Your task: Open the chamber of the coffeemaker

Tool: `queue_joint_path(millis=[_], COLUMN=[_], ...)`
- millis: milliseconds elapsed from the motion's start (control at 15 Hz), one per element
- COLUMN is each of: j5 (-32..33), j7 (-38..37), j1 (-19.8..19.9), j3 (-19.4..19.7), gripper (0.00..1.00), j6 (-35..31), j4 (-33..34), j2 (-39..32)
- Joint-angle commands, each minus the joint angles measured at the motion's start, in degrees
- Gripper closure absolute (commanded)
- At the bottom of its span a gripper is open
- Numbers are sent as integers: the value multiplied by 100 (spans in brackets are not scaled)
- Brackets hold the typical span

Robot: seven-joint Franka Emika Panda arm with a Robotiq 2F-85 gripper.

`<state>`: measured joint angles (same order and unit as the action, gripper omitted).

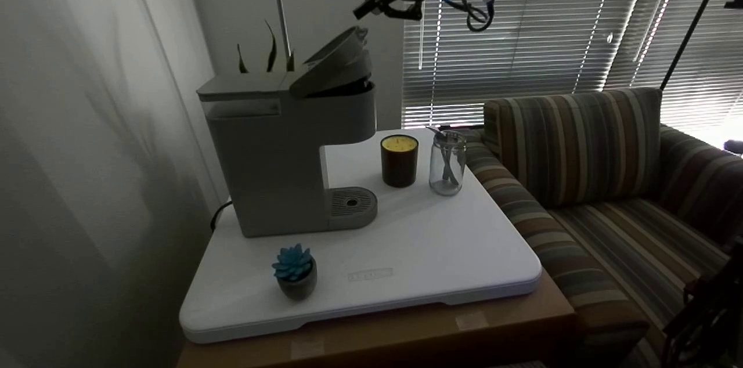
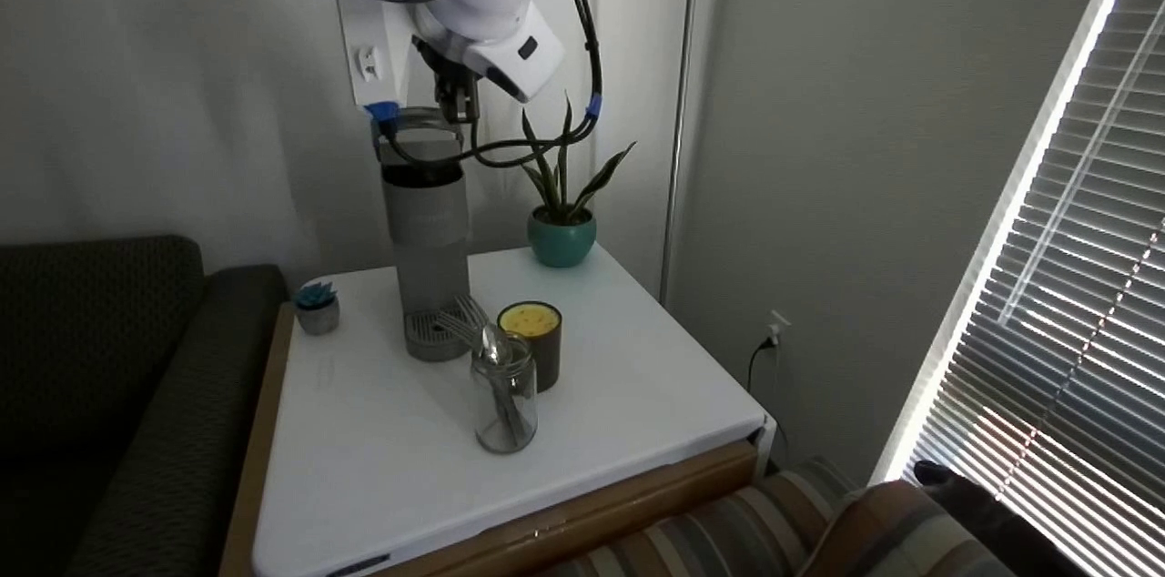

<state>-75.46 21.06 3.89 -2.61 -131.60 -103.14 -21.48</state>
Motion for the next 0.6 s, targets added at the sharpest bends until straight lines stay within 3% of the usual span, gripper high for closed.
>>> queue_joint_path(millis=[0,200,533], j5=[-275,-189,421], j7=[211,121,-396], j1=[26,-19,-163], j3=[29,97,354], gripper=[100,100,100], j6=[285,242,-660], j4=[-109,-191,-649], j2=[185,270,539])
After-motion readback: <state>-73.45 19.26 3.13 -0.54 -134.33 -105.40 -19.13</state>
